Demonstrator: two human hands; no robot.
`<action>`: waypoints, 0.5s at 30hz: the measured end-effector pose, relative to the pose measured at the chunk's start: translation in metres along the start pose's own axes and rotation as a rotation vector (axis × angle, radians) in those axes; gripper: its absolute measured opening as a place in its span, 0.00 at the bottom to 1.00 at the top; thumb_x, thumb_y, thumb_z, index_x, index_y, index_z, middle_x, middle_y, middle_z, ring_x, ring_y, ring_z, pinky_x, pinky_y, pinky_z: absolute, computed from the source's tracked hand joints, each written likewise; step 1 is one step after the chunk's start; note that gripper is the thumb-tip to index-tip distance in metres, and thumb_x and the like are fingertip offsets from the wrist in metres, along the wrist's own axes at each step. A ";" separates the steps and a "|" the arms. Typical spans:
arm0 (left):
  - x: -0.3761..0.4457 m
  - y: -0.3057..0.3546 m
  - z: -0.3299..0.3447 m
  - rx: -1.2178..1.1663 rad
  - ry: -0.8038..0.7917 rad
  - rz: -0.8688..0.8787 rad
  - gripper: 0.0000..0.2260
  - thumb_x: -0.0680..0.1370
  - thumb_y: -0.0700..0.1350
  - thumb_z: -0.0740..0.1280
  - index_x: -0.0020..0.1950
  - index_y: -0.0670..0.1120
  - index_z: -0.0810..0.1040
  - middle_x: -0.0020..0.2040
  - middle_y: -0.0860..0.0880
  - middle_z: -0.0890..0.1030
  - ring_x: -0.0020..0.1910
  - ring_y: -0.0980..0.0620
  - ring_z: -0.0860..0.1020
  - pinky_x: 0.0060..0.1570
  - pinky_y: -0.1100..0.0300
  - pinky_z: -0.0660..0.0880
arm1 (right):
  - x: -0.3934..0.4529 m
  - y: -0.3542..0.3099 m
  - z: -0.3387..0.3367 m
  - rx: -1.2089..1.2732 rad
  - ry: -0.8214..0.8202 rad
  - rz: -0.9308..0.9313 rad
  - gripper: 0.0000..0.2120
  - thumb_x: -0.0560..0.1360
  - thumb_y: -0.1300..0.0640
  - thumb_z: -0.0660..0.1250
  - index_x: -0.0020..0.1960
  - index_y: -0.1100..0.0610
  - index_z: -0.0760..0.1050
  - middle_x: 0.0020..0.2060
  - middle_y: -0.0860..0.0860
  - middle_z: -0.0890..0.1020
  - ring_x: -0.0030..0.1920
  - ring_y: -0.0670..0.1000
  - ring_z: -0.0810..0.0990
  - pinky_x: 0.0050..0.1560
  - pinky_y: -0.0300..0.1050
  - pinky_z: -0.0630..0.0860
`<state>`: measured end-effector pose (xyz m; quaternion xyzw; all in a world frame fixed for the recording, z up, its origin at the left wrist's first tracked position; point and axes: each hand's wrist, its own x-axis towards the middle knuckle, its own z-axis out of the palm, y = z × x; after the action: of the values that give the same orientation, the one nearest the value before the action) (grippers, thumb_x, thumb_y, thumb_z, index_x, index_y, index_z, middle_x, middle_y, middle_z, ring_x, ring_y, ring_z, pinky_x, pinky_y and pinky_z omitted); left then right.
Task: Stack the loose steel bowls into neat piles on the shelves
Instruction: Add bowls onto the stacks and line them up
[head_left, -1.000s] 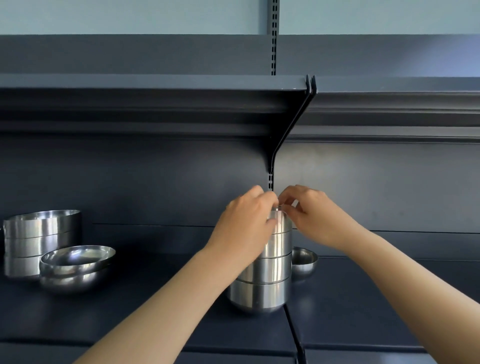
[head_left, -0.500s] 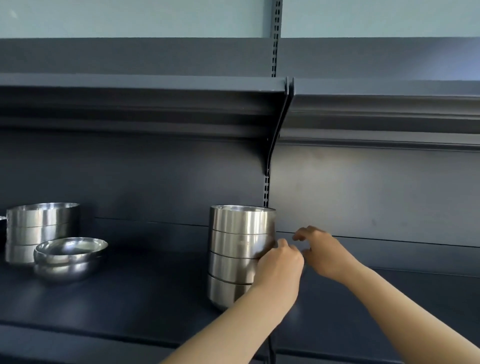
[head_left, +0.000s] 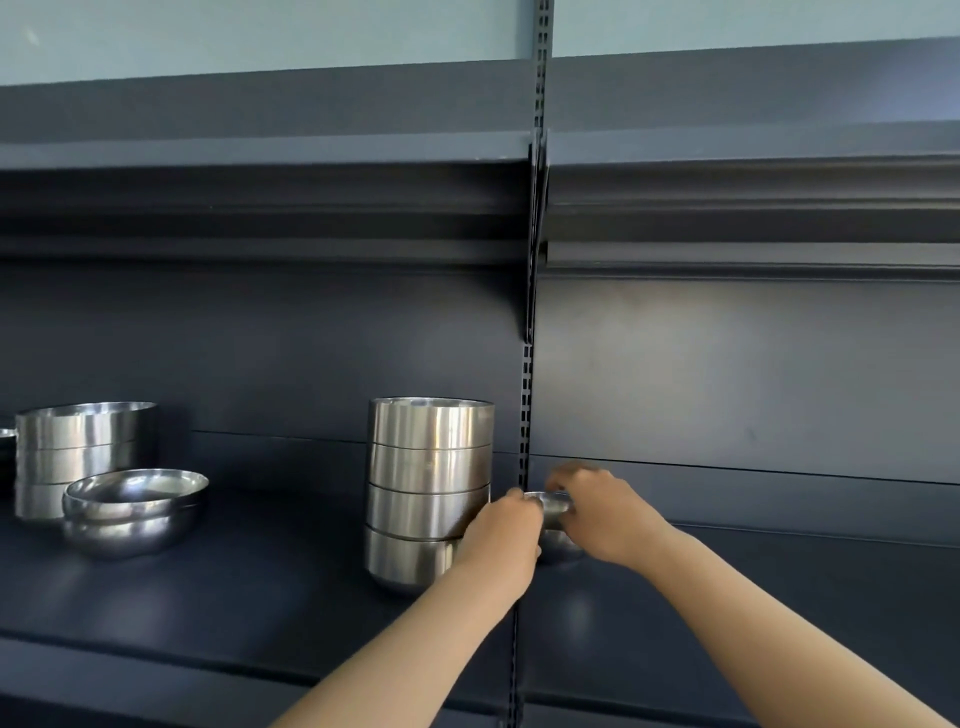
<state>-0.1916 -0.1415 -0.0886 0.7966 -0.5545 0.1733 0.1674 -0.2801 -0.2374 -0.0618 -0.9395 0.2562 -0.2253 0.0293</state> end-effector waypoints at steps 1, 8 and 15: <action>0.004 0.000 0.003 -0.021 -0.020 0.013 0.14 0.78 0.38 0.63 0.63 0.41 0.73 0.59 0.43 0.74 0.56 0.43 0.76 0.54 0.52 0.73 | 0.000 0.000 0.001 -0.010 -0.014 0.000 0.10 0.73 0.63 0.62 0.53 0.58 0.75 0.53 0.53 0.77 0.49 0.56 0.78 0.45 0.44 0.73; 0.020 0.002 0.011 -0.100 -0.128 -0.011 0.09 0.77 0.36 0.63 0.56 0.38 0.77 0.54 0.41 0.79 0.51 0.45 0.77 0.49 0.56 0.70 | 0.000 -0.001 0.007 -0.076 -0.139 0.042 0.05 0.75 0.60 0.60 0.42 0.59 0.71 0.43 0.55 0.79 0.41 0.56 0.76 0.40 0.44 0.71; 0.030 0.001 0.018 -0.062 -0.173 0.007 0.06 0.78 0.37 0.60 0.46 0.40 0.77 0.45 0.44 0.78 0.50 0.47 0.76 0.48 0.59 0.70 | -0.005 0.002 0.009 -0.136 -0.153 0.058 0.06 0.77 0.58 0.60 0.46 0.60 0.74 0.50 0.59 0.79 0.48 0.59 0.78 0.41 0.44 0.69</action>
<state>-0.1814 -0.1747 -0.0907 0.8010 -0.5747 0.0875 0.1427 -0.2809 -0.2374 -0.0719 -0.9460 0.2949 -0.1341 -0.0084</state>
